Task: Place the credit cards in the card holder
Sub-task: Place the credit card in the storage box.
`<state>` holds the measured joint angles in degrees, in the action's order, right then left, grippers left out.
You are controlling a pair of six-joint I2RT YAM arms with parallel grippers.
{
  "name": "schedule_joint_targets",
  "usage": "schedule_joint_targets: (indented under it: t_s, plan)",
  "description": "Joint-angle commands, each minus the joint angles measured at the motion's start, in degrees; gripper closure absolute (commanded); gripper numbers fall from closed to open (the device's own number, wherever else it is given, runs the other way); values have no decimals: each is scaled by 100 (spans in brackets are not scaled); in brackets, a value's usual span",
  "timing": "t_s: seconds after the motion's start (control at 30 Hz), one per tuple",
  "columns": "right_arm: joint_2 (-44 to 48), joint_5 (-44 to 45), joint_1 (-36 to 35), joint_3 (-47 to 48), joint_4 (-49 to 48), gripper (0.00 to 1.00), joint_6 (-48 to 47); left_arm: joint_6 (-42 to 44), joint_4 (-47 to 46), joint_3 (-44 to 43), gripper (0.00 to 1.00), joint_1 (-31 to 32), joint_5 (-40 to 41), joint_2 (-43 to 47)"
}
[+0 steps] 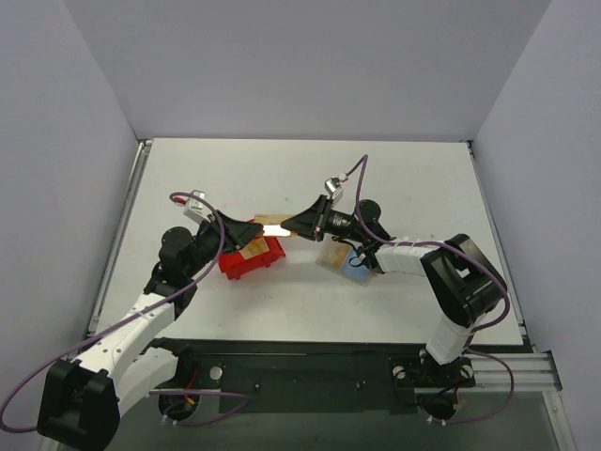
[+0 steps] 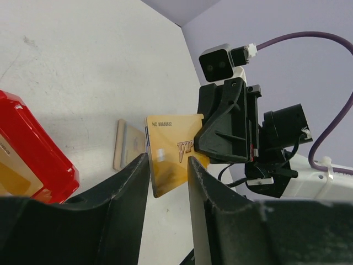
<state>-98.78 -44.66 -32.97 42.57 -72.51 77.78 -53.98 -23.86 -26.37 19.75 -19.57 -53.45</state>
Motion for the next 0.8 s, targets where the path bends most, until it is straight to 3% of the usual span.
schedule_joint_targets:
  t_s: [0.0, 0.17, 0.27, 0.4, 0.67, 0.73, 0.77]
  plan:
    - [87, -113, -43, 226, -1564, 100, 36, -148, -699, 9, 63, 135, -187, 19]
    - [140, -139, -43, 243, -1573, 100, 62, -157, -839, 44, 69, 161, -240, -16]
    - [123, -174, -43, 278, -1678, 100, 167, -218, -945, 79, 54, 187, -284, -69]
    - [35, -183, -43, 296, -2003, 100, 431, -297, -1077, 123, 43, 187, -310, -95]
    - [-27, -183, -104, 375, -2268, 100, 651, -412, -1306, 211, 43, 196, -328, -113]
    - [-53, -192, -104, 393, -2276, 100, 677, -438, -1349, 220, 45, 196, -319, -104]
    - [-45, -192, -104, 393, -2268, 100, 677, -464, -1367, 211, 51, 196, -319, -122]
